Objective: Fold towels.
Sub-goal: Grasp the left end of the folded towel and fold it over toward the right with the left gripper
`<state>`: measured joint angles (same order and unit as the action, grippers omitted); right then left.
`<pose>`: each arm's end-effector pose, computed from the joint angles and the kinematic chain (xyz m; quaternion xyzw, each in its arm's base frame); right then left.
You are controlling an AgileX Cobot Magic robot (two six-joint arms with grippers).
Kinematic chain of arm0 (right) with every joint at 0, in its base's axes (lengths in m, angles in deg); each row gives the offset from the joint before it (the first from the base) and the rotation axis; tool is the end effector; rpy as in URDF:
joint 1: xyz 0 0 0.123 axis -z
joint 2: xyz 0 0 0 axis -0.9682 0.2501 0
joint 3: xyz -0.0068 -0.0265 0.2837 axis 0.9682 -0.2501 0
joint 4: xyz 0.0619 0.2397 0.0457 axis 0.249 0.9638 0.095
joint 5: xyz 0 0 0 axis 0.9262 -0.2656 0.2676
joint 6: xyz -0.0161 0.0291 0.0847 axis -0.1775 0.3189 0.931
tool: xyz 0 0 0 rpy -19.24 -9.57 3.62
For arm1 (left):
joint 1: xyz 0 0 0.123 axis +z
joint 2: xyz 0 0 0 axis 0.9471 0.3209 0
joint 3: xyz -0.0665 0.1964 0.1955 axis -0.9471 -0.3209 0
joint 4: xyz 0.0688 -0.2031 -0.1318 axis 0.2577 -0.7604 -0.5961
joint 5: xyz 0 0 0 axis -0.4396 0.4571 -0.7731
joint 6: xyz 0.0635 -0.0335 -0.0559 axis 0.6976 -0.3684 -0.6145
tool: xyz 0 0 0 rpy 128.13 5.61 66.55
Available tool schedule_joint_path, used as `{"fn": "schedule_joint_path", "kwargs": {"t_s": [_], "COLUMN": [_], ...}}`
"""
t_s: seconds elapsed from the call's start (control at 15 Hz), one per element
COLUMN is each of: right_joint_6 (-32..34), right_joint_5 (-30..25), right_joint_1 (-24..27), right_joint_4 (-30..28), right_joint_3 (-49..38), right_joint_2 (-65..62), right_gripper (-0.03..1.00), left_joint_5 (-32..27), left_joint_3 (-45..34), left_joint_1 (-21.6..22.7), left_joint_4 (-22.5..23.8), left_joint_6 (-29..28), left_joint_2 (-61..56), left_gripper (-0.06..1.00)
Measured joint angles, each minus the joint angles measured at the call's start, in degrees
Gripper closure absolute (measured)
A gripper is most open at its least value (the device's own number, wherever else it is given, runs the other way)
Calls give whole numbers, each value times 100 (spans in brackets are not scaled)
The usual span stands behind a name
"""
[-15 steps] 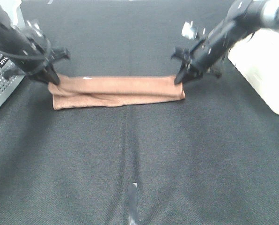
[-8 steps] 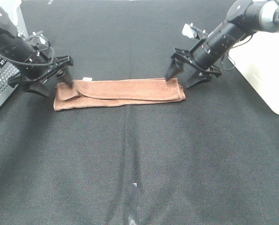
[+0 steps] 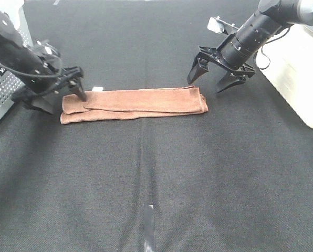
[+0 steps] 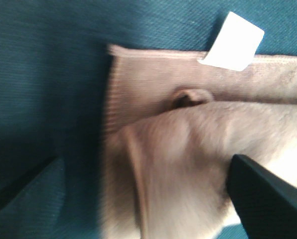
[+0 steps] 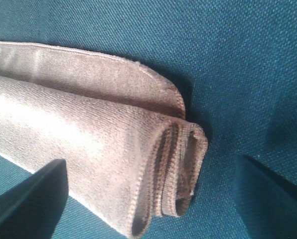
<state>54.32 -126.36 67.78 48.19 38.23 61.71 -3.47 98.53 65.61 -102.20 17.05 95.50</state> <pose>0.4992 0.1093 0.1483 -0.0743 0.9564 0.2440 0.1426 0.4634 -0.0721 0.1095 -0.1292 0.9630 -0.1858 0.1461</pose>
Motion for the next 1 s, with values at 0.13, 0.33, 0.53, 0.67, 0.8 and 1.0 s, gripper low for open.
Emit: {"fn": "schedule_joint_path", "kwargs": {"t_s": [0.13, 0.33, 0.53, 0.67, 0.8, 1.0], "right_joint_6": [0, 0, 0, 0, 109, 143], "right_joint_5": [0, 6, 6, -6, -29, -29], "right_joint_1": [0, 0, 0, 0, 0, 0], "right_joint_4": [-17, -17, -23, -23, -29, -29], "right_joint_3": [0, 0, 0, 0, 0, 0], "right_joint_2": [0, 0, 0, 0, 0, 0], "right_gripper": [13, 13, 13, 13, 13, 13], "left_joint_5": [103, 178, 178, 166, -34, -985], "left_joint_3": [11, 11, 11, 11, 149, 957], "left_joint_1": [-109, -149, -155, -166, -138, -80], "left_joint_4": [-74, -103, -109, 86, 493, 1553], "left_joint_6": [11, 6, 6, 6, 6, -149], "left_joint_2": [86, 138, 155, 69, -97, -321], "left_gripper": [16, 37, 88, 88, 88, 88]}}
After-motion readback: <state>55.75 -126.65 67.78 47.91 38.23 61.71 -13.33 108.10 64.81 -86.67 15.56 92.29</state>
